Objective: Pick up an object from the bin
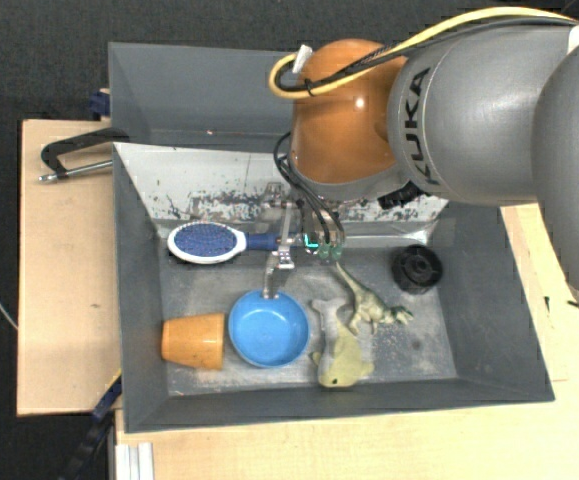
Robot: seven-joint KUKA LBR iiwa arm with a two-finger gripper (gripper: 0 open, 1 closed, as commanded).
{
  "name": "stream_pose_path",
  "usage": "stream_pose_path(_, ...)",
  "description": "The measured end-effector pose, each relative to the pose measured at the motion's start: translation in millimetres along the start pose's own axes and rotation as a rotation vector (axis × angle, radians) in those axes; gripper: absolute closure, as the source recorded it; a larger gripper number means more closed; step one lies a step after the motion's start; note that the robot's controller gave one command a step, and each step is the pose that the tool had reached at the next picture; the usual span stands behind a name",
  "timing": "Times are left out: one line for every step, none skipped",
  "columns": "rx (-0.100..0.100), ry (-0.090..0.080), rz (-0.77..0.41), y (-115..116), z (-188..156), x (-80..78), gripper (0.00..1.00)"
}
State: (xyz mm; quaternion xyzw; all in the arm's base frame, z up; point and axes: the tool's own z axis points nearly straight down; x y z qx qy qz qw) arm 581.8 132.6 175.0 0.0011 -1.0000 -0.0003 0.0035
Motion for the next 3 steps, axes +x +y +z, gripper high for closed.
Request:
stream_pose_path(0.0, -0.008, -0.129, 17.0, 101.8, -7.6, 0.0)
stream_pose_path(-0.001, -0.008, -0.127, 17.0, 98.8, -7.7, 1.0)
stream_pose_path(-0.002, -0.023, -0.177, 28.4, -76.8, -17.0, 1.0)
